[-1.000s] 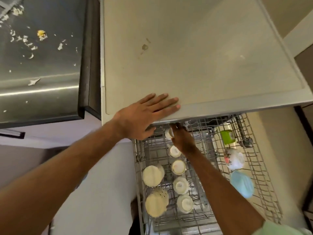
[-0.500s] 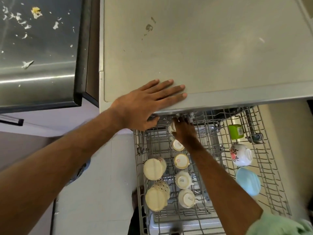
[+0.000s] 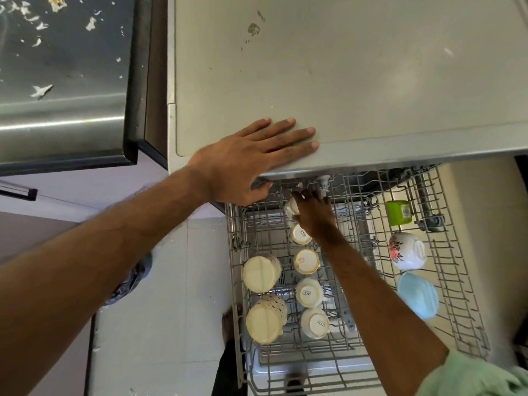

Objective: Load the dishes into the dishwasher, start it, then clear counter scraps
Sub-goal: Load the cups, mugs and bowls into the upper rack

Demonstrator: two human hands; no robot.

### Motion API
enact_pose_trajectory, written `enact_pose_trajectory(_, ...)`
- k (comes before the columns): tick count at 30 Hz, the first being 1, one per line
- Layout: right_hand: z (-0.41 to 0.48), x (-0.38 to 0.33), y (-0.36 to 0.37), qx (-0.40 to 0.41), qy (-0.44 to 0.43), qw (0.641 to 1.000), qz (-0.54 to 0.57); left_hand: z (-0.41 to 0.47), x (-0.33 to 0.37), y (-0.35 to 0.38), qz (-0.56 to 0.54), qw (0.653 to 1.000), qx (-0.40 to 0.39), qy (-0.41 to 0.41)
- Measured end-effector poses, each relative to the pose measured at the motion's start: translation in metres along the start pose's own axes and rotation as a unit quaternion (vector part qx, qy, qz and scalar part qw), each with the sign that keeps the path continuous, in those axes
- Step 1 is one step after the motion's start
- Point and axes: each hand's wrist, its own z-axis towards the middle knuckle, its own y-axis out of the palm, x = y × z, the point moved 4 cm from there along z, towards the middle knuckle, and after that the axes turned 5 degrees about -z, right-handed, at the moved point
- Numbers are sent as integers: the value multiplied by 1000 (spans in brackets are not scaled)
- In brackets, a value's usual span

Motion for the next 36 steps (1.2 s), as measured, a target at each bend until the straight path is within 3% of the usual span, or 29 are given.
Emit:
enact_pose_trajectory(9, -8, 3, -4, 11, 22, 998, 57, -1, 1, -1, -8, 1000, 16, 10)
enact_pose_trajectory(21, -85, 8, -45, 17, 48, 998, 39, -1, 1, 2, -6, 1000, 13, -9)
enact_pose_trajectory(24, -118, 1, -77, 42, 34, 998, 25, -5, 13, -1, 8, 998, 15, -65)
enact_pose_trajectory(28, -162, 0, -131, 92, 17, 995, 21, -21, 52, -3, -36, 976, -2, -215)
enact_pose_trajectory(32, -192, -5, -187, 126, -4, 992, 27, -73, 88, -23, -61, 961, -56, -265)
enact_pose_trajectory(36, -195, -42, -243, 211, -53, 976, 25, -144, 94, -73, -65, 939, -4, -337)
